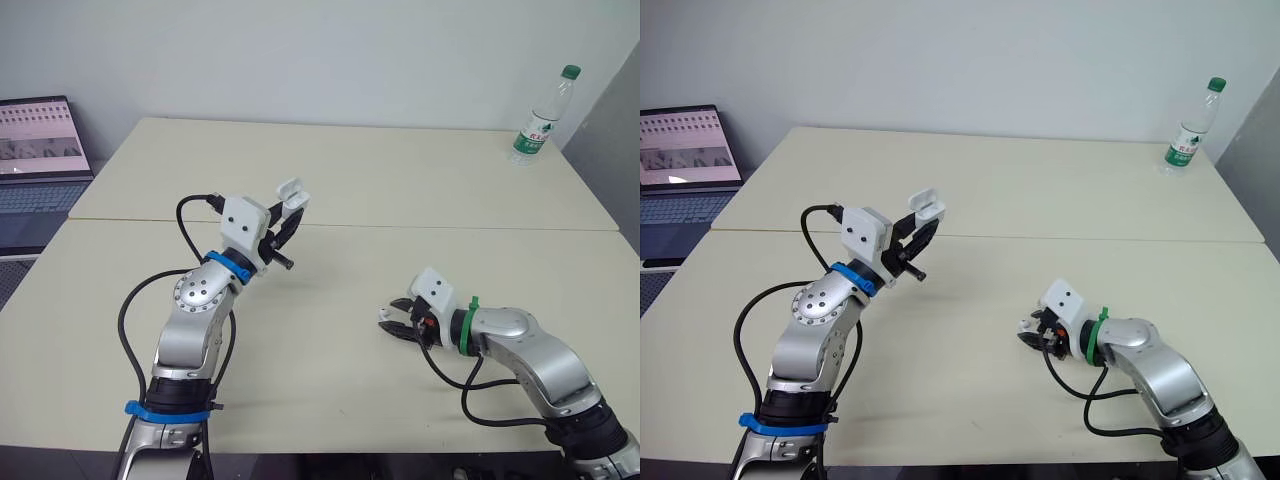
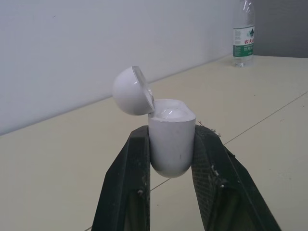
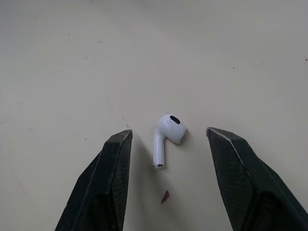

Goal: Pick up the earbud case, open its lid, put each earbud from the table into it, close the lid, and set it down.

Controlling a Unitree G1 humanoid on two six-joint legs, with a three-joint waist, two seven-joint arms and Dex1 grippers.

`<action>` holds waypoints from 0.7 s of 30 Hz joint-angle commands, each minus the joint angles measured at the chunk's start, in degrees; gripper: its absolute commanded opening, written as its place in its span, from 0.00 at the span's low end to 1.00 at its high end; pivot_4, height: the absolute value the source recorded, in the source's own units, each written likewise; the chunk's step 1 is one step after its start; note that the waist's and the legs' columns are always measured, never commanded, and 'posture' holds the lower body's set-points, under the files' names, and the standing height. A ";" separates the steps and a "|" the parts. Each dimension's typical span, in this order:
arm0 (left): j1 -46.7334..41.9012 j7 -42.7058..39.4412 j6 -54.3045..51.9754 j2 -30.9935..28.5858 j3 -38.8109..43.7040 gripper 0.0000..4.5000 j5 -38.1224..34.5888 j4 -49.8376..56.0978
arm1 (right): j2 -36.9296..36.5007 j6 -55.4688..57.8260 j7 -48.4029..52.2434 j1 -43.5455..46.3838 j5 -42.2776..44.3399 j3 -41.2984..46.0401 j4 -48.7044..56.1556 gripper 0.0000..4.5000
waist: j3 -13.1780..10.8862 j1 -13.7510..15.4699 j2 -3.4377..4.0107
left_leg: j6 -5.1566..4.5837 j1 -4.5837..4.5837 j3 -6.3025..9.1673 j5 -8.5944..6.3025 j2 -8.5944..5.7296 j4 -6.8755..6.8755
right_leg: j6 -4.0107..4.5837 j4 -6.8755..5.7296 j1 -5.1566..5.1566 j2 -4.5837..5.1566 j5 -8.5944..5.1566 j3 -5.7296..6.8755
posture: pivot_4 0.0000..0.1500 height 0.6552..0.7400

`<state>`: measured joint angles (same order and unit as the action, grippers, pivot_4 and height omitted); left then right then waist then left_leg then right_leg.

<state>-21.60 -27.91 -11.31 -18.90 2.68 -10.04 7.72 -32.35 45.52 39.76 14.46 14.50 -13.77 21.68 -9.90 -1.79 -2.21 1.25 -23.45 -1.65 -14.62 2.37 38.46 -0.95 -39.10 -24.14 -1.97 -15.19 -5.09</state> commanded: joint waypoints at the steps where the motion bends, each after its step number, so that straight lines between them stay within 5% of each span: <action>1: -0.49 0.92 0.34 -0.86 0.69 0.18 0.13 2.88 | 1.01 0.44 -1.45 0.51 -0.47 -0.59 1.52 0.55 | 0.00 0.00 0.00 | 0.00 0.00 0.00 0.00 -0.01 0.00 | 0.00 0.01 0.00 0.00 0.00 0.00 | 1.00 1.00; 7: -0.44 0.98 0.63 -1.88 0.42 0.18 0.28 2.99 | 2.14 2.12 -2.90 0.79 -0.67 -1.59 -0.10 0.55 | 0.00 0.00 0.00 | 0.00 0.00 0.00 0.00 0.00 0.00 | 0.00 0.01 0.00 0.00 0.00 0.00 | 1.00 1.00; 14: -0.49 1.17 0.73 -2.52 0.54 0.18 0.15 2.83 | 1.40 1.97 -3.55 0.14 -2.20 -2.45 -0.94 0.10 | 0.02 0.00 -0.02 | 0.00 0.02 0.01 0.00 0.00 -0.01 | 0.00 0.02 0.02 0.00 0.00 0.01 | 1.00 1.00; 21: -0.82 1.37 1.15 -2.32 0.15 0.18 0.25 2.25 | 0.34 0.65 -0.27 1.58 -0.20 -0.42 -0.41 0.10 | 0.03 0.00 -0.03 | 0.00 0.04 0.01 0.00 0.00 0.00 | 0.00 0.02 0.05 0.00 0.00 0.01 | 1.00 1.00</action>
<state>-21.59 -26.88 -11.26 -21.06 2.70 -10.02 8.02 -31.04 46.48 37.76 15.37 13.13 -15.24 20.93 -9.87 -1.79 -2.23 1.25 -23.42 -1.64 -14.62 2.36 38.45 -0.95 -39.08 -24.09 -1.97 -15.19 -5.08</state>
